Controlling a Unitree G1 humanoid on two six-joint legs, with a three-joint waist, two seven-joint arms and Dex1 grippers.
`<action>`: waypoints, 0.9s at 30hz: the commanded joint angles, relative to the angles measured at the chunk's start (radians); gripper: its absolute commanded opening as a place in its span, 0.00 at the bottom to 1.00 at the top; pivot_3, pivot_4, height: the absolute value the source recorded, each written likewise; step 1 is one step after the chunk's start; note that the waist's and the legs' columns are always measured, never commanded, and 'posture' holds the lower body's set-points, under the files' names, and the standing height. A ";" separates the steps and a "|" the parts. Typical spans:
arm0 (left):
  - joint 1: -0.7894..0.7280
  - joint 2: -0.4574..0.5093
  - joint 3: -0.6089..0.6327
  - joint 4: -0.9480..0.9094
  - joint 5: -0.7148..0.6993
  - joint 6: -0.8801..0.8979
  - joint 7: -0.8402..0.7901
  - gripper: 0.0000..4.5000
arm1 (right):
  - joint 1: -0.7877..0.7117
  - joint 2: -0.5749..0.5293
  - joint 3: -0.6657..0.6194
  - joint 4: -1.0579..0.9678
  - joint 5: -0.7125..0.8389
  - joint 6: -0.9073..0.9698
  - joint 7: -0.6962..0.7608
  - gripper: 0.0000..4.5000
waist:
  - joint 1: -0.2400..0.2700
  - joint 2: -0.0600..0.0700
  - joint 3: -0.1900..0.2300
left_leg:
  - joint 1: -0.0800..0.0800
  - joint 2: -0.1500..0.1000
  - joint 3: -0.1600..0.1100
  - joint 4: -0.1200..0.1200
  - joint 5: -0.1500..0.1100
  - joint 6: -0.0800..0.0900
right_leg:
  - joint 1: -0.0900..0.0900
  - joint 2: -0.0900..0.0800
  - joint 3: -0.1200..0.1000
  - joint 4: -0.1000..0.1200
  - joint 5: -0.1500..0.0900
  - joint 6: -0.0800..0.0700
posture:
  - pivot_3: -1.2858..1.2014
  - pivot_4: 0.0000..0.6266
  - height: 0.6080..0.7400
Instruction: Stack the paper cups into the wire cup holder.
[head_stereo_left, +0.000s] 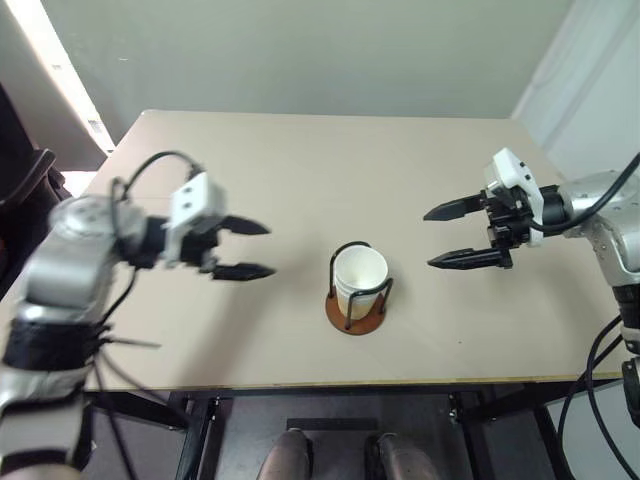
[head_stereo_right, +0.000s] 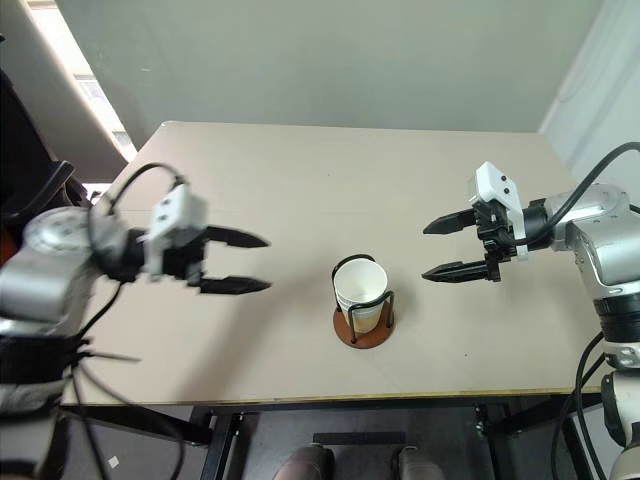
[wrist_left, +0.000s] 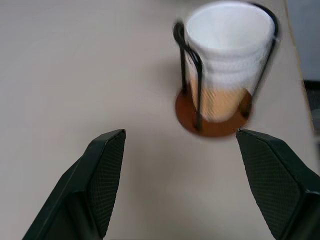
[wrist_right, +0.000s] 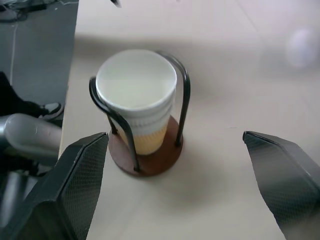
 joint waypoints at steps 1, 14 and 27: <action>0.196 0.064 0.245 -0.026 -0.031 0.041 0.010 0.84 | -0.044 -0.043 -0.045 0.112 -0.045 -0.062 0.029 1.00 | -0.001 0.000 0.000 | 0.000 0.000 0.000 0.000 -0.001 -0.001 | 0.000 0.000 0.000 0.001 -0.001 -0.002 | 0.52 0.24 1.00; 0.287 0.031 0.282 -0.023 -0.081 0.035 0.143 0.84 | 0.020 0.013 -0.100 0.131 -0.044 -0.046 -0.044 1.00 | -0.001 0.000 0.000 | 0.013 0.000 -0.001 -0.005 0.000 -0.004 | 0.007 0.000 0.000 0.006 -0.003 -0.022 | 0.52 0.24 1.00; 0.336 0.038 0.307 -0.030 -0.119 0.026 0.201 0.84 | -0.002 0.058 -0.103 0.135 -0.061 -0.044 -0.078 1.00 | -0.007 0.000 0.000 | 0.014 0.001 -0.001 -0.018 -0.002 -0.010 | 0.001 0.001 0.000 0.006 -0.005 -0.022 | 0.52 0.24 1.00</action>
